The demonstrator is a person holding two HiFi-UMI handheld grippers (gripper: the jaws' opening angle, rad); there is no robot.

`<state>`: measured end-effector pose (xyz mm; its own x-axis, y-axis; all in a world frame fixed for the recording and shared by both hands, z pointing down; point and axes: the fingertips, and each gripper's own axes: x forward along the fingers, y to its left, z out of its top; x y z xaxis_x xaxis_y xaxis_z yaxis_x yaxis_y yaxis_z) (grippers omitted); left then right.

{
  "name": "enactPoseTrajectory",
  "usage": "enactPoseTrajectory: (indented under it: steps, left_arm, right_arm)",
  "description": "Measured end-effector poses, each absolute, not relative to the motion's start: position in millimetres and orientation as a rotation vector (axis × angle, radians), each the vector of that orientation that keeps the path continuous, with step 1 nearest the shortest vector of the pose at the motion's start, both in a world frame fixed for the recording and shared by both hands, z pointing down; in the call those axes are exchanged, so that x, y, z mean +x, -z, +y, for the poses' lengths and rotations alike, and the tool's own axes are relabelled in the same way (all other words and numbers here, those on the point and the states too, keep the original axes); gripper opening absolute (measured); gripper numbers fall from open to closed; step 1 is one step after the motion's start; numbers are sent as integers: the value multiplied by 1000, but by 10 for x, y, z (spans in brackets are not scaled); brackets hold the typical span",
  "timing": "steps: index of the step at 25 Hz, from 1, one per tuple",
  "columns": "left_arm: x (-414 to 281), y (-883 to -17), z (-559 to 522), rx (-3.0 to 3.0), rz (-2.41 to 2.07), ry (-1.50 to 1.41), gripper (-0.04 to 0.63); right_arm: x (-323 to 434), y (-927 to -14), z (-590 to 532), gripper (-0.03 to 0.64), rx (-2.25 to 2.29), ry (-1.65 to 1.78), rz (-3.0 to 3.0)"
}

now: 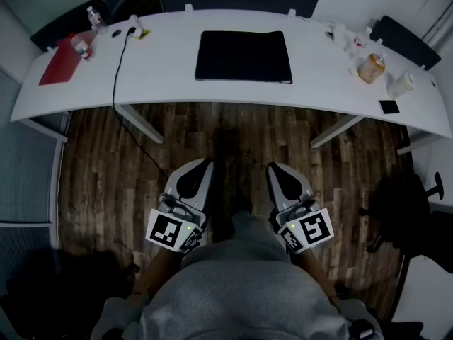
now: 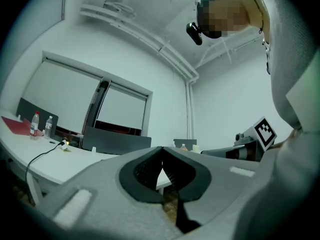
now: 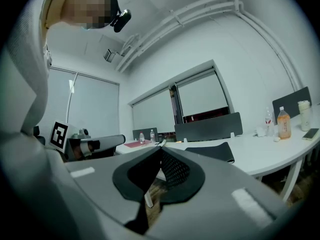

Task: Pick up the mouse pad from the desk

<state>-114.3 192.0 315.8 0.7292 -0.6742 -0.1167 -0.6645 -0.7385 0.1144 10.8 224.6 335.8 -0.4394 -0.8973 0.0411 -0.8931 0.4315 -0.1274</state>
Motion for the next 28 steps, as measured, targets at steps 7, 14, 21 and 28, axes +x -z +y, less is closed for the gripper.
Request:
enactPoseTrajectory:
  steps: [7,14,21,28]
  left_arm:
    - [-797,-3093,1373,2852,-1143,268,-3]
    - [-573,-2988,1029,2873,-1172,309,-3]
    - [-538,-3011,883,2867,-1181,299,-3]
    - [-617,-3010,822,2853,-1183,293,-4]
  right_arm:
    - [475,-3327,1672,-2,-1626,191,2650]
    - [711,-3324,1301,-2,-1605,155,2688]
    - [665,-3252,1117,-2,-1564,149,2685]
    - [564,-3189,1057,-2,-1549,147,2683]
